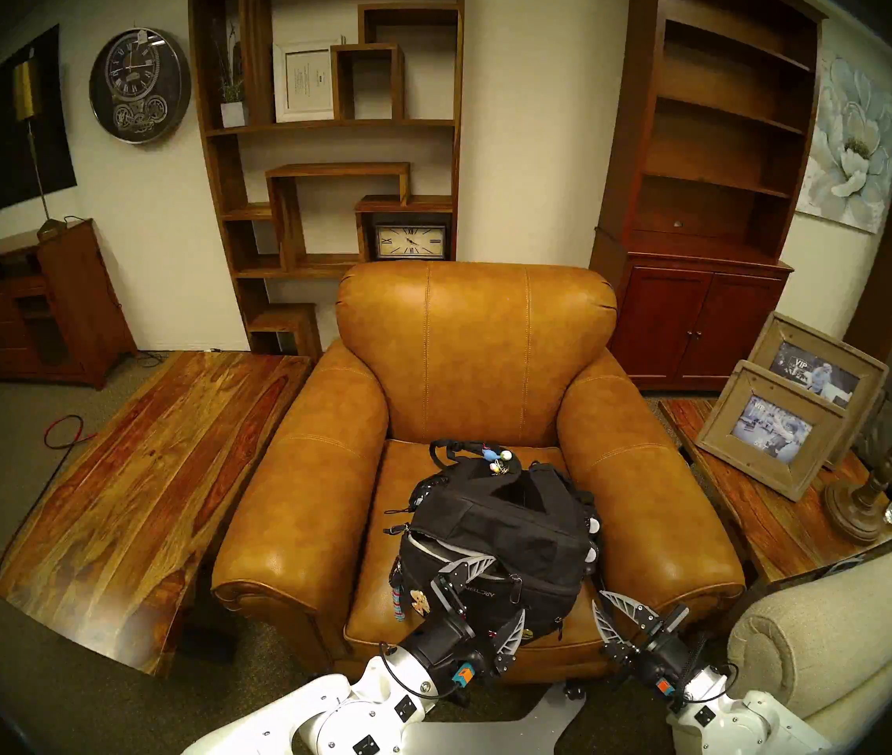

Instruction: Close a bag with a zipper

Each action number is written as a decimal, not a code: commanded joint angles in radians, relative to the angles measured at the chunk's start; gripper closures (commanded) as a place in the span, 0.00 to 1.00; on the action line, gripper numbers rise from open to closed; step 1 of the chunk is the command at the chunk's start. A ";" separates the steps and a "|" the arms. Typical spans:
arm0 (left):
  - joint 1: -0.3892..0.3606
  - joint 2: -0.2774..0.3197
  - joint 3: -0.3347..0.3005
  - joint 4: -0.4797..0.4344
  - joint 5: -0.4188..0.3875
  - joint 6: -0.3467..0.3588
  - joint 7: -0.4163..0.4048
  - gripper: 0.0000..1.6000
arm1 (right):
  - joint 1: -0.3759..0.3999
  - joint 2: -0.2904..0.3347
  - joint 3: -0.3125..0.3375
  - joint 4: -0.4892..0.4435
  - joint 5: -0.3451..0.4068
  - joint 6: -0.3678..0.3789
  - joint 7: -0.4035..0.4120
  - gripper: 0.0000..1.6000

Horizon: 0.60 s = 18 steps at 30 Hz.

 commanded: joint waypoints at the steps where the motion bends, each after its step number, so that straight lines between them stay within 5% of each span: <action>1: -0.033 0.001 0.013 -0.040 0.011 0.005 0.016 0.00 | 0.001 0.004 0.001 -0.009 0.005 -0.005 0.004 0.52; 6: -0.048 0.012 0.031 -0.043 0.010 0.006 0.009 0.02 | 0.001 0.004 0.002 -0.009 0.006 -0.005 0.005 0.52; 9: -0.053 0.016 0.040 -0.033 0.011 0.006 0.011 0.20 | 0.000 0.004 0.002 -0.009 0.007 -0.005 0.006 0.52; 12: -0.057 0.021 0.046 -0.026 0.013 0.009 0.015 0.24 | -0.001 0.005 0.003 -0.008 0.007 -0.005 0.006 0.52; 13: -0.057 0.022 0.047 -0.023 0.009 0.009 0.016 0.34 | -0.001 0.005 0.003 -0.008 0.008 -0.005 0.007 0.52; 18: -0.063 0.024 0.054 -0.016 0.006 0.010 0.024 0.35 | -0.001 0.006 0.003 -0.009 0.008 -0.005 0.008 0.52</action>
